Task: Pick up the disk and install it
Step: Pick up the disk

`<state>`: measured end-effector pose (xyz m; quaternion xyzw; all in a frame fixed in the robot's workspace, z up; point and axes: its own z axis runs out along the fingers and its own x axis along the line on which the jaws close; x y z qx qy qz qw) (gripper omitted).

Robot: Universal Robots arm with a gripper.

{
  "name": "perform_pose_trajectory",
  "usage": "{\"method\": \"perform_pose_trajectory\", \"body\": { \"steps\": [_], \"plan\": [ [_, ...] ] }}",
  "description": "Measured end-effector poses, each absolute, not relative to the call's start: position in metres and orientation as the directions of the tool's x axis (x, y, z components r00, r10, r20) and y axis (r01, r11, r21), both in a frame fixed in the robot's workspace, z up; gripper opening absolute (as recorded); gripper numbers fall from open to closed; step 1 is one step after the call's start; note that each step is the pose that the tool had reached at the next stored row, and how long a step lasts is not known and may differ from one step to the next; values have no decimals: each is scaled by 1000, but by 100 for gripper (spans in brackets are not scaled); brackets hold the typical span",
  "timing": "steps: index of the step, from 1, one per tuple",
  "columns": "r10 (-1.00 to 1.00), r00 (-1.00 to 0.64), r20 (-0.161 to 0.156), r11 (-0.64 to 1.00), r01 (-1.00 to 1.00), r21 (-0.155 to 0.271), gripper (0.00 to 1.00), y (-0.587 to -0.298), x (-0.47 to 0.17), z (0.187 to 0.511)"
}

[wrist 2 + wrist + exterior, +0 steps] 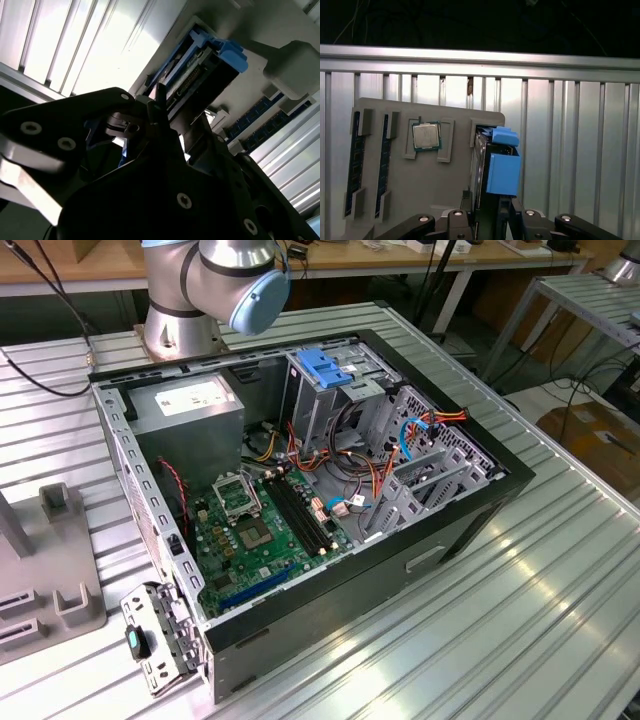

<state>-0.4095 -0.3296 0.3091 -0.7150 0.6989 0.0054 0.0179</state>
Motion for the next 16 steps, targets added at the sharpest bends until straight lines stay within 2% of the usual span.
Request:
{"method": "perform_pose_trajectory", "body": {
  "steps": [1,2,16],
  "plan": [
    [-999,23,-33,-23,-1000,-18,36,-330,-409,309],
    [-999,23,-33,-22,-1000,-18,36,-330,-409,309],
    [-999,23,-33,-23,-1000,-18,36,-330,-410,311]
  ]
}}
